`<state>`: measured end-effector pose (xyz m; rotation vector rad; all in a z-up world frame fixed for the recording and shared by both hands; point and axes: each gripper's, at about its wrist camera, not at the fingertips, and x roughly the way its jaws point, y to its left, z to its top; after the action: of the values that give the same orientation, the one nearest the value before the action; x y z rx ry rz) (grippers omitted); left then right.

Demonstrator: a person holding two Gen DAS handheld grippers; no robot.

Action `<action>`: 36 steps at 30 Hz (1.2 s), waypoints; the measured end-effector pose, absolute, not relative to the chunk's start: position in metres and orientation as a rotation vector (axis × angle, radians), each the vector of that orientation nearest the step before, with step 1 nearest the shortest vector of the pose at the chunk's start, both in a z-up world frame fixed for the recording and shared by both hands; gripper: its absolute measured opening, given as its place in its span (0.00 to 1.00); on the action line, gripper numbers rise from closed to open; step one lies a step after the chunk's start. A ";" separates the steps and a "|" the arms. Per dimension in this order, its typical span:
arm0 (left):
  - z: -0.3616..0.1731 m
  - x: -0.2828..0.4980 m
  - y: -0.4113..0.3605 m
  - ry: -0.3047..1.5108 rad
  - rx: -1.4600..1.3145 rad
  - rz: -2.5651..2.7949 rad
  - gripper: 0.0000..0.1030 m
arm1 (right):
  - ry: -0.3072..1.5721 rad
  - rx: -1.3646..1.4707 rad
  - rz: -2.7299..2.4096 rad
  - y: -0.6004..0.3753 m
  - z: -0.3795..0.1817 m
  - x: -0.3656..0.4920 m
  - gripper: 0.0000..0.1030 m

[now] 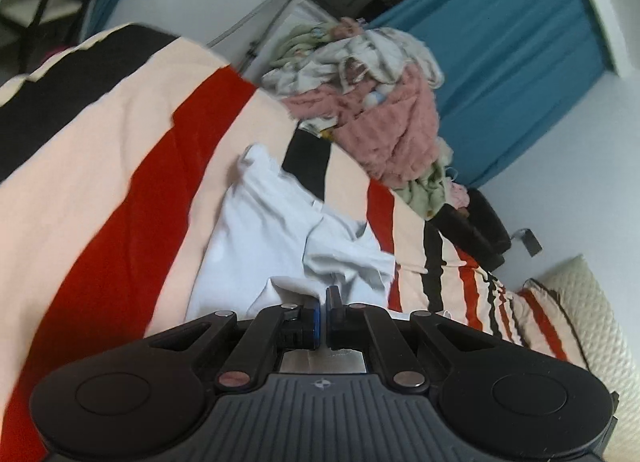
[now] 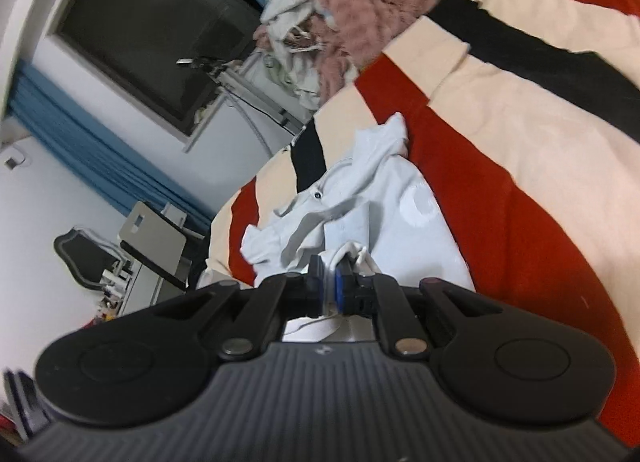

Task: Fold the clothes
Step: 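Lift the hem end with both grippers and fold it over toward the collar, then open both grippers and withdraw from the folded shirt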

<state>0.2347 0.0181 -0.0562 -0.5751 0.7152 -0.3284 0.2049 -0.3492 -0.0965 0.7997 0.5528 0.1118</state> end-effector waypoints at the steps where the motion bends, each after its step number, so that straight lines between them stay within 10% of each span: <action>1: -0.063 0.244 0.014 0.713 -0.547 -0.334 0.03 | 0.547 0.772 0.111 -0.349 -0.104 0.213 0.09; 13: -0.116 0.286 0.002 0.756 -0.407 -0.319 0.14 | 0.593 0.549 0.106 -0.335 -0.124 0.238 0.17; 15: -0.104 0.276 -0.001 0.732 -0.362 -0.312 0.51 | 0.581 0.519 0.114 -0.333 -0.117 0.232 0.45; 16: -0.098 0.270 -0.002 0.717 -0.339 -0.309 0.70 | 0.546 0.485 0.114 -0.332 -0.108 0.224 0.78; 17: -0.092 0.259 -0.003 0.694 -0.316 -0.306 0.75 | 0.515 0.461 0.119 -0.330 -0.101 0.215 0.90; 24: -0.049 0.184 -0.011 0.531 -0.152 -0.287 0.93 | 0.418 0.350 0.104 -0.318 -0.074 0.164 0.88; 36: -0.029 0.079 -0.013 0.434 -0.076 -0.256 0.95 | 0.321 0.216 0.098 -0.280 -0.051 0.084 0.88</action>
<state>0.0792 -0.0132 -0.0293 -0.0757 0.4341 -0.2563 0.0843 -0.2803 -0.0510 0.2161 0.3213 0.0983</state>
